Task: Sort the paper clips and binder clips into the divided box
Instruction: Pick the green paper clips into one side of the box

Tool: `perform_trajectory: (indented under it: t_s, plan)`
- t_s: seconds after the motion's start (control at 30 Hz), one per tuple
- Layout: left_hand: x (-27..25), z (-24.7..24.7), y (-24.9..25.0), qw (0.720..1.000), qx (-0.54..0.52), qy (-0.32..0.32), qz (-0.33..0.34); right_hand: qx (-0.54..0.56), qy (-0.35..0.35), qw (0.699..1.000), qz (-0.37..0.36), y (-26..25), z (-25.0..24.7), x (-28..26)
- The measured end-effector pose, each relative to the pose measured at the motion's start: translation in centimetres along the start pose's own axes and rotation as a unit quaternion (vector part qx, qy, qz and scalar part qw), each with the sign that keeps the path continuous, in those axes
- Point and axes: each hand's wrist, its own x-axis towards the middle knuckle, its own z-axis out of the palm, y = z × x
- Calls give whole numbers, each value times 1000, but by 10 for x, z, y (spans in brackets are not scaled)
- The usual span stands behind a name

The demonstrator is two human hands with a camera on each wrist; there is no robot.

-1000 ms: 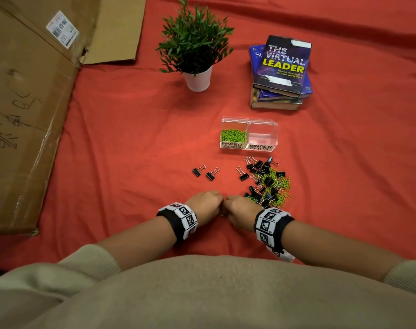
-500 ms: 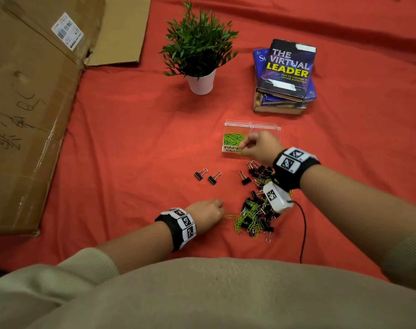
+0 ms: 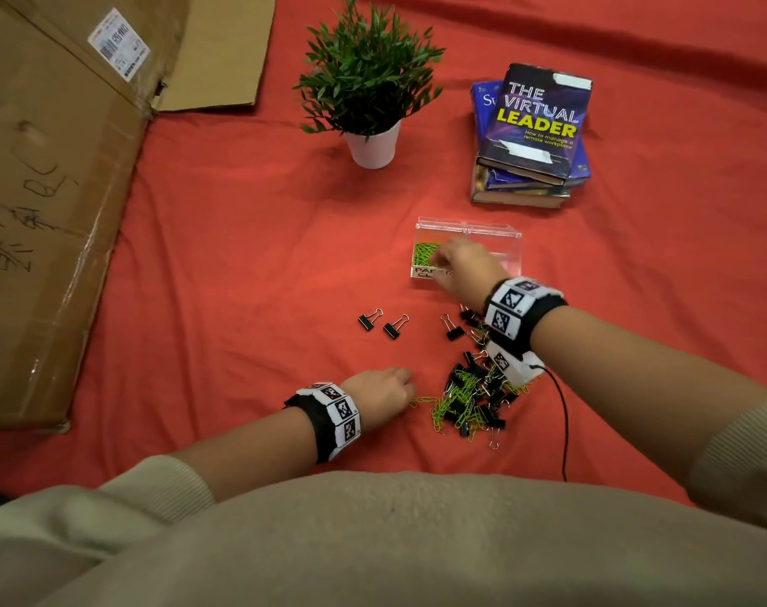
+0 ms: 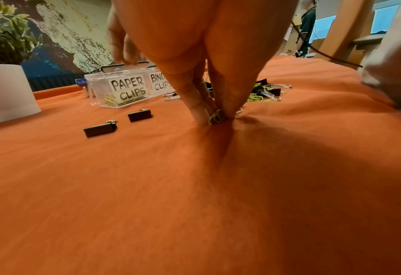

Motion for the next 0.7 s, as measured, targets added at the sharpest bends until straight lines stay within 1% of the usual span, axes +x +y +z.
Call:
perform_trajectory:
  t_s: [0.03, 0.07, 0.13, 0.17, 0.23, 0.3, 0.37, 0.47, 0.6, 0.7]
  plan:
    - [1, 1, 1, 1000, 3, 0, -3, 2, -30, 999, -11, -3, 5, -13]
    - [2, 1, 1, 1000, 2, 2, -6, 0, -77, 997, -20, -5, 12, -28]
    - [3, 2, 2, 1000, -3, 5, -12, -25, -184, 981, -50, -8, 28, -57]
    - [4, 2, 3, 1000, -5, 7, -12, -41, -225, 971, -73, -9, 37, -70]
    - [6, 2, 3, 1000, -12, 6, -18, -67, -271, 953, -119, -12, 54, -92]
    - [8, 2, 3, 999, -29, 7, -33, -95, -278, 945, -143, -11, 67, -106]
    - [10, 3, 1, 997, -54, 1, -47, -127, -268, 942, -159, -8, 75, -113]
    - [15, 3, -4, 995, -88, -1, -46, -126, -249, 943, -180, -6, 80, -116]
    - [19, 1, -14, 991, -125, 13, -44, -120, -248, 947, -166, 0, 83, -118]
    - [20, -7, -25, 977, -197, 49, -67, -87, -249, 954, -141, -1, 82, -119]
